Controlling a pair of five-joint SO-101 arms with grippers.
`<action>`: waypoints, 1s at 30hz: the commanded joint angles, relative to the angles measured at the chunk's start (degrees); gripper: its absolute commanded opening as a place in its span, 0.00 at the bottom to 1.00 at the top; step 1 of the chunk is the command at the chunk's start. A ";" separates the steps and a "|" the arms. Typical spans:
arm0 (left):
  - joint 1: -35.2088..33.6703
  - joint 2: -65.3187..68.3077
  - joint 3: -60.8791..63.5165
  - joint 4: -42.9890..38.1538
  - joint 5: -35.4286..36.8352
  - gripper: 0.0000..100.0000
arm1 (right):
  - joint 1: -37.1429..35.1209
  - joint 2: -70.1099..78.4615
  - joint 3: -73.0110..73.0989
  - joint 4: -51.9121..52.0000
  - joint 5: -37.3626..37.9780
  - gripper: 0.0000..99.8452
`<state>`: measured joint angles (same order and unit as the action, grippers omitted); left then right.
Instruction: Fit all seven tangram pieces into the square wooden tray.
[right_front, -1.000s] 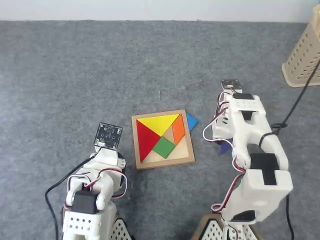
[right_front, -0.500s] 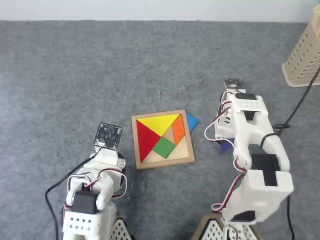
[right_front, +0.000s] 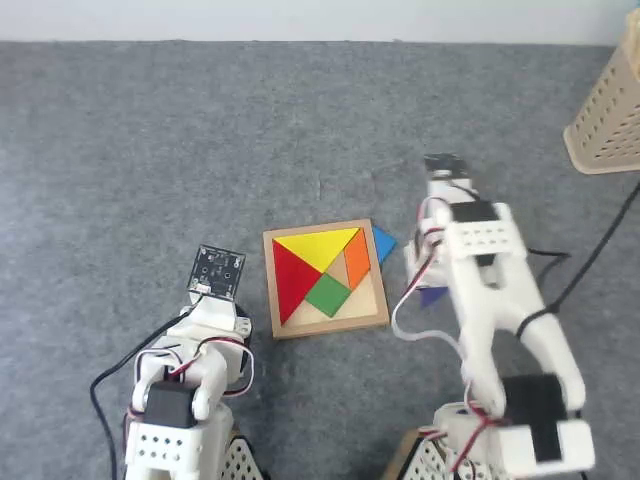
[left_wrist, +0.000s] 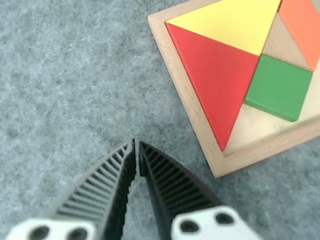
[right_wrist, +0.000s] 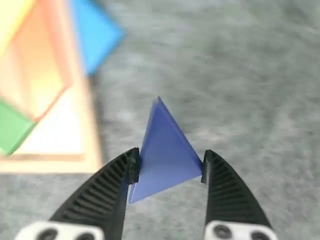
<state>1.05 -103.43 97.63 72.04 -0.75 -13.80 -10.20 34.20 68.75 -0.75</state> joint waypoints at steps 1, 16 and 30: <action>-0.09 -1.14 -1.10 0.35 0.35 0.01 | -7.43 -4.09 -0.44 -2.68 -1.76 0.12; -0.09 -1.14 -1.10 0.35 0.35 0.01 | -20.35 -2.33 -2.73 -8.92 -18.11 0.13; -0.09 -1.14 -1.10 0.35 0.35 0.01 | -22.55 9.98 -11.52 -3.12 -29.10 0.20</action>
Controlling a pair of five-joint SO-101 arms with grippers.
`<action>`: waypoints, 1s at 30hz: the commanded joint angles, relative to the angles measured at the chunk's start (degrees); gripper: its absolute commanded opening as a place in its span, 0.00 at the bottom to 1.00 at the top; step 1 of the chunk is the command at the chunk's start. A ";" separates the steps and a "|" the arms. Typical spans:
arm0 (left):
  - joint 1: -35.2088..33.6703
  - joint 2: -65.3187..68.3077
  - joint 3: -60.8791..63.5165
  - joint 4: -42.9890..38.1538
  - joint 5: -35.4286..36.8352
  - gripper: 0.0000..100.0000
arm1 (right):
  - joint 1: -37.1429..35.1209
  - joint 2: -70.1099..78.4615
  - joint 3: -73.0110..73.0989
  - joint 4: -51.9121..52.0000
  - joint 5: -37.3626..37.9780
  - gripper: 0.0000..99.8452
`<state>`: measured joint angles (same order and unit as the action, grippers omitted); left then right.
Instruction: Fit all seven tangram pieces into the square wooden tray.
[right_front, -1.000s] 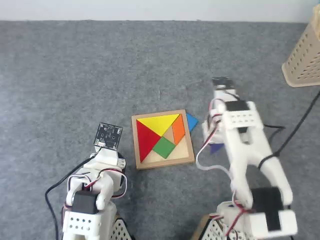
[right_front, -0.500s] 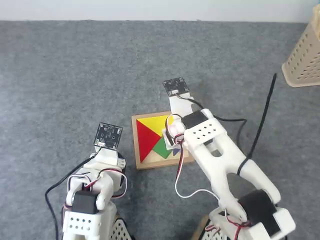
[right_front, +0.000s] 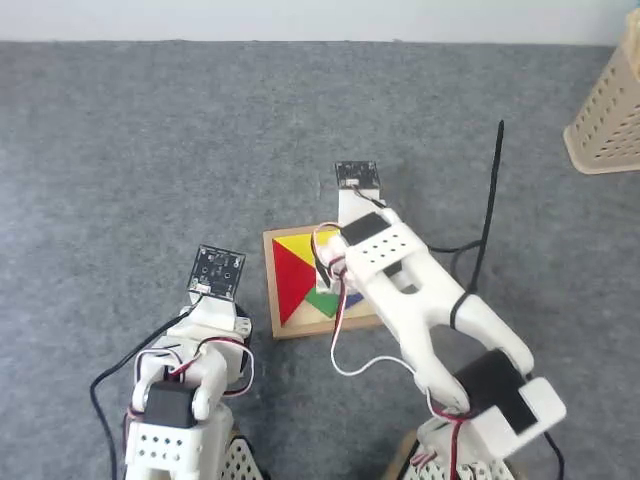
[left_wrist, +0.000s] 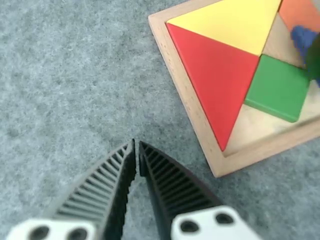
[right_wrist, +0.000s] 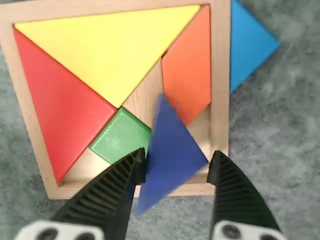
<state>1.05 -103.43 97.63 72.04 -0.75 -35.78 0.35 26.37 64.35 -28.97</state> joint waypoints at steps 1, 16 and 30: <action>-0.09 -1.14 -1.10 0.35 0.35 0.01 | -0.66 -0.48 -3.78 1.27 -0.88 0.20; -0.09 -1.14 -1.10 0.35 0.35 0.01 | -0.40 -7.52 -3.25 -1.27 15.30 0.02; -0.09 -1.14 -1.10 0.35 0.35 0.01 | 1.89 -12.88 10.90 -15.52 26.46 0.01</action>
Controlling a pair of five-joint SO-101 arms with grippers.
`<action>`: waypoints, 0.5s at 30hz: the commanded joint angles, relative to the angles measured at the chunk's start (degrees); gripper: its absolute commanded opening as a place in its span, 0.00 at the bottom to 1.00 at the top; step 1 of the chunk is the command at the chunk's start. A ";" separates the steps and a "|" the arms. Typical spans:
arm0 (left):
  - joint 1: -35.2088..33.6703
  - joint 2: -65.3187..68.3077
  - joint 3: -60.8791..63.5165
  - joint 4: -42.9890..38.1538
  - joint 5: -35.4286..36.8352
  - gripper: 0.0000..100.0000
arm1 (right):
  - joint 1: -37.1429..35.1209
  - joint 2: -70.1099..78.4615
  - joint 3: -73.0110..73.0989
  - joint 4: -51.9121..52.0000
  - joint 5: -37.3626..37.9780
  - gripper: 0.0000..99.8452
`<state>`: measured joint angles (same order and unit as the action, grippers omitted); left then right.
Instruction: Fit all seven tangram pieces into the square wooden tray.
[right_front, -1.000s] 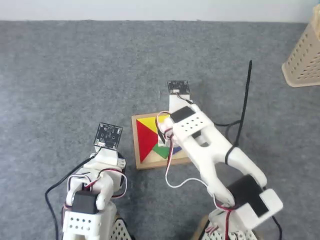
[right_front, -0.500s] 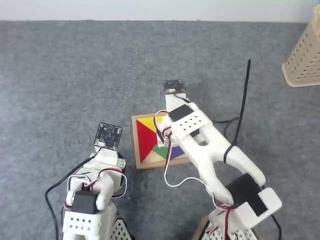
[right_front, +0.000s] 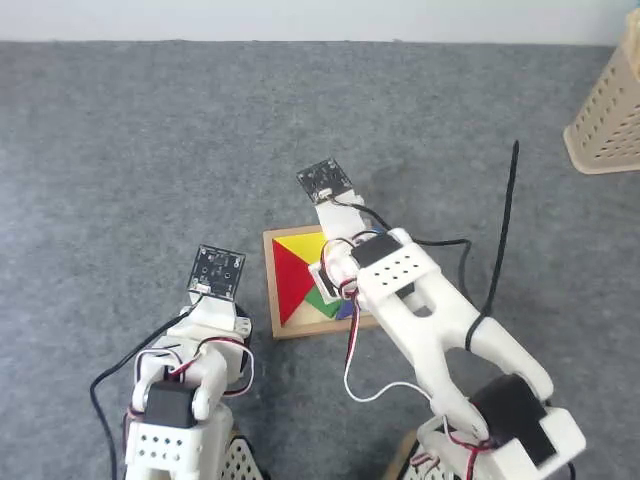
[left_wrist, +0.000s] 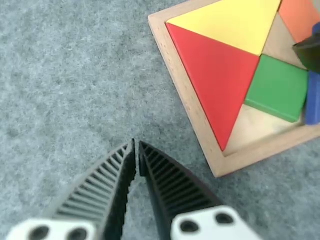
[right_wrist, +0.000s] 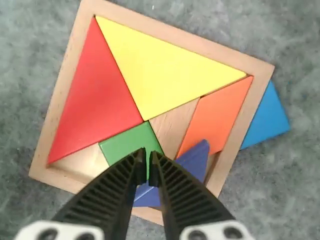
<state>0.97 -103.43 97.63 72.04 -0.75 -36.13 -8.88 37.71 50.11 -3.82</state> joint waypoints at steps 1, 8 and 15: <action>0.00 -1.14 -1.10 0.35 0.35 0.01 | 3.30 -3.65 -0.44 -1.27 1.32 0.01; 0.00 -1.14 -1.10 0.35 0.35 0.01 | 7.08 -0.40 0.53 -1.63 2.20 0.01; 0.00 -1.14 -1.10 0.35 0.35 0.01 | 7.43 1.27 0.44 -1.45 4.40 0.01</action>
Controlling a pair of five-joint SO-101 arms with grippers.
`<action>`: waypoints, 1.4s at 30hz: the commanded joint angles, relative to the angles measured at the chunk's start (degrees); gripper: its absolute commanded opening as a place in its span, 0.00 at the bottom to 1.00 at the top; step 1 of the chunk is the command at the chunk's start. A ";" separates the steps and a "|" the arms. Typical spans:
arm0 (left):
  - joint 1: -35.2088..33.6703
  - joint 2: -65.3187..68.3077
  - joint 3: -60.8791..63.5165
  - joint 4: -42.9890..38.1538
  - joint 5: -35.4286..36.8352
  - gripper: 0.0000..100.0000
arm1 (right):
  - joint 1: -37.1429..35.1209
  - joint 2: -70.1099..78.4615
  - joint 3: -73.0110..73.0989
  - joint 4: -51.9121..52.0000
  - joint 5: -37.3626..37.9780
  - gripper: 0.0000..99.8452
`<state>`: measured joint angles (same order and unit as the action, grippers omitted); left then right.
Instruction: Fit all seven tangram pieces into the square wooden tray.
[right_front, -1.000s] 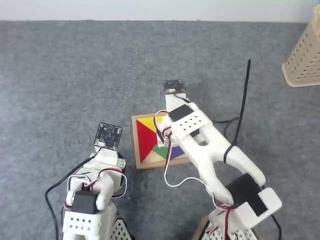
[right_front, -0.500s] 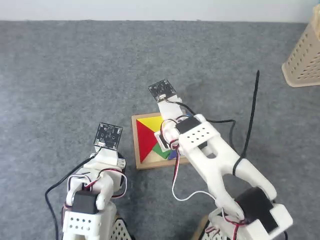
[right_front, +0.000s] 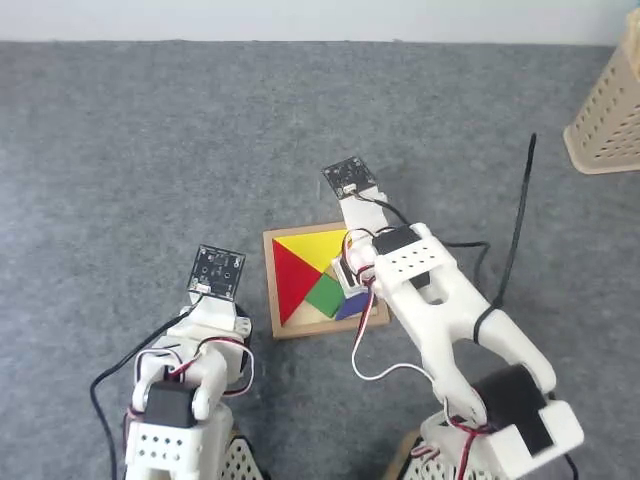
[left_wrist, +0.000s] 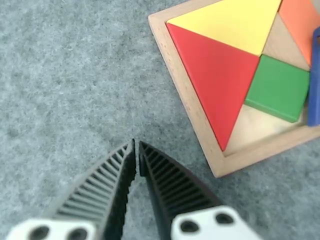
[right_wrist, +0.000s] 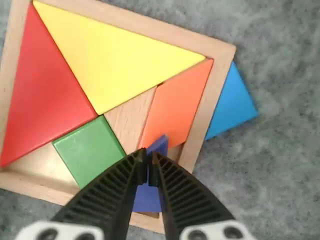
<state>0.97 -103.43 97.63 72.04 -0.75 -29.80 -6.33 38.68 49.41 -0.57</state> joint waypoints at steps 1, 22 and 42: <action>0.00 -1.14 -1.10 0.35 0.35 0.01 | 1.10 -1.71 -0.53 -0.57 1.14 0.01; 0.00 -1.14 -1.10 0.35 0.35 0.01 | 5.49 -11.56 4.13 -5.32 1.32 0.01; 0.00 -1.14 -1.10 0.35 0.35 0.01 | 14.81 16.04 -29.10 9.63 15.74 0.24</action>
<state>0.97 -103.43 97.63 72.04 -0.75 -15.74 5.71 16.62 58.11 13.58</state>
